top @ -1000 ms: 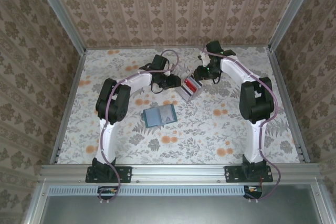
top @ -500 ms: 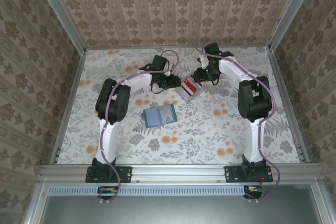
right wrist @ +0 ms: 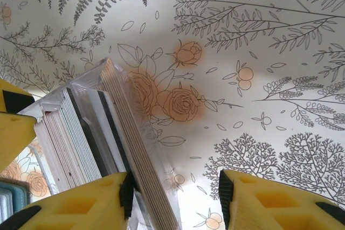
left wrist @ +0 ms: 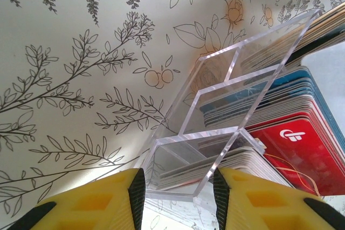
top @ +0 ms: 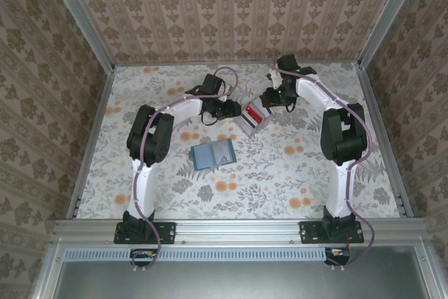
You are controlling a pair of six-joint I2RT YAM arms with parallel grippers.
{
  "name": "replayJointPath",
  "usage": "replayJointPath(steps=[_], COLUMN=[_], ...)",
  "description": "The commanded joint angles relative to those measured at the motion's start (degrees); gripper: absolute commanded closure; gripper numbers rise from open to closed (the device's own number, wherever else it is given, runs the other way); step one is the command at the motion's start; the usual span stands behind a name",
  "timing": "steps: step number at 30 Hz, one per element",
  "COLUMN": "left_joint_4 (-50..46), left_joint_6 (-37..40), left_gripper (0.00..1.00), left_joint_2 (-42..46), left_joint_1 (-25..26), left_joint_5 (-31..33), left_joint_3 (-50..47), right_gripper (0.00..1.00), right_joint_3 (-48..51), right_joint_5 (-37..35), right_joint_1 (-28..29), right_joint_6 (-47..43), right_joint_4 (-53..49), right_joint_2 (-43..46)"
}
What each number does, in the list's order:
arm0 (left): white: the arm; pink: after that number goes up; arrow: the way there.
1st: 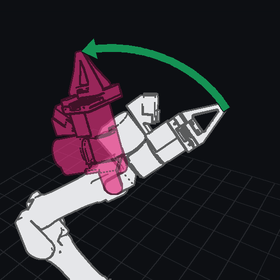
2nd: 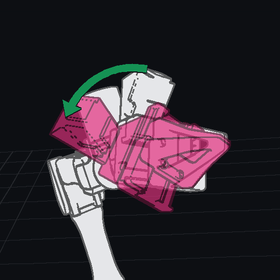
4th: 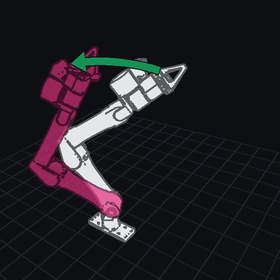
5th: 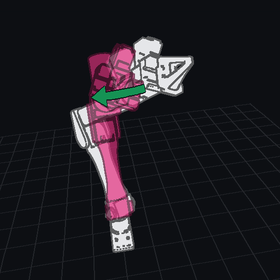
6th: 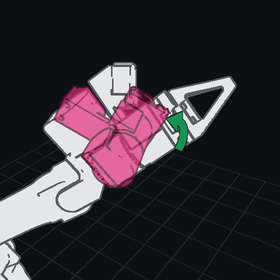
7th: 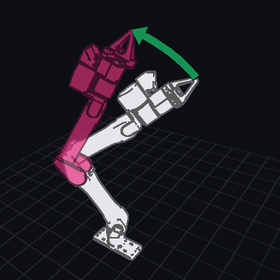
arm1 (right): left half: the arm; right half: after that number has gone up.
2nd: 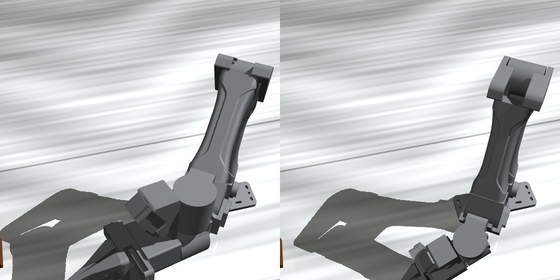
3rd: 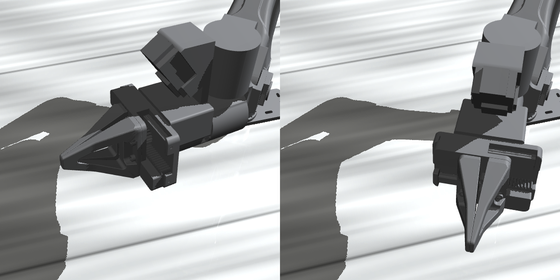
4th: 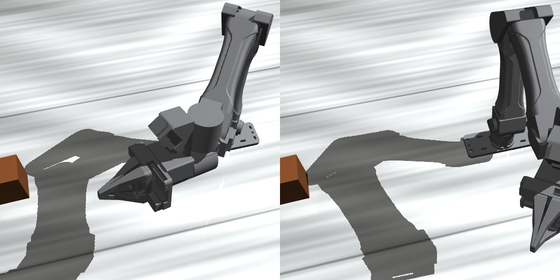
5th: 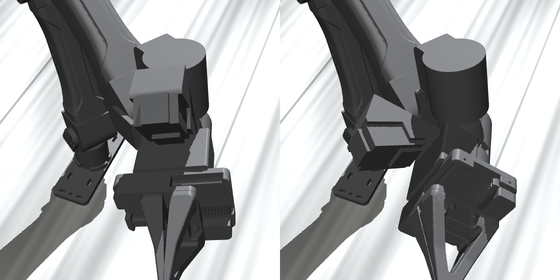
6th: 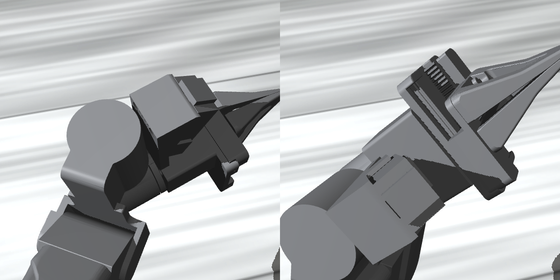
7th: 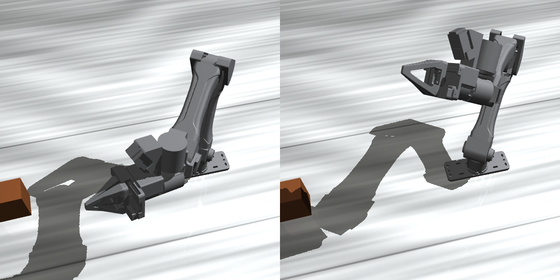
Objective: Put the credit cards into the card holder
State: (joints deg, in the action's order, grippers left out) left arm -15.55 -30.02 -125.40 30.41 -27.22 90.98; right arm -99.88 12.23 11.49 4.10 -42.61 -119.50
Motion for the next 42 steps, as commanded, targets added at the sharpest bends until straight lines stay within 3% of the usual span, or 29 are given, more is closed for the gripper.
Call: replayJointPath(steps=[1, 8, 14, 21, 33, 42], left_joint_4=[-5.0, -5.0, -5.0, -5.5, -6.0, -7.2], left_joint_6=[-0.3, -0.2, -0.4, -0.3, -0.1, -0.1], left_gripper=[0.6, 0.6, 0.6, 0.6, 0.6, 0.59], left_joint_2=[1.0, 1.4, 1.0, 0.9, 1.6, 6.0], left_joint_1=[0.1, 0.2, 0.3, 0.3, 0.3, 0.8], left_joint_5=[1.9, 2.1, 2.0, 2.1, 1.8, 0.8], left_joint_3=[-2.2, -2.4, -2.1, -1.4, -0.9, 0.8], right_gripper=[0.53, 0.64, 0.8, 0.89, 0.92, 0.91], right_joint_3=[0.9, 1.7, 1.4, 1.2, 1.1, 5.5], right_joint_5=[-1.0, 0.3, 1.1, 2.2, 6.1, 13.3], right_joint_1=[-0.6, -0.6, -0.6, -0.6, -0.8, -0.9], right_joint_6=[0.8, 1.1, 0.7, 0.5, 1.6, 5.8], right_joint_4=[-0.1, 0.6, 0.6, 0.4, -0.4, 2.7], right_joint_2=[1.6, 1.7, 3.2, 4.2, 7.7, 13.9])
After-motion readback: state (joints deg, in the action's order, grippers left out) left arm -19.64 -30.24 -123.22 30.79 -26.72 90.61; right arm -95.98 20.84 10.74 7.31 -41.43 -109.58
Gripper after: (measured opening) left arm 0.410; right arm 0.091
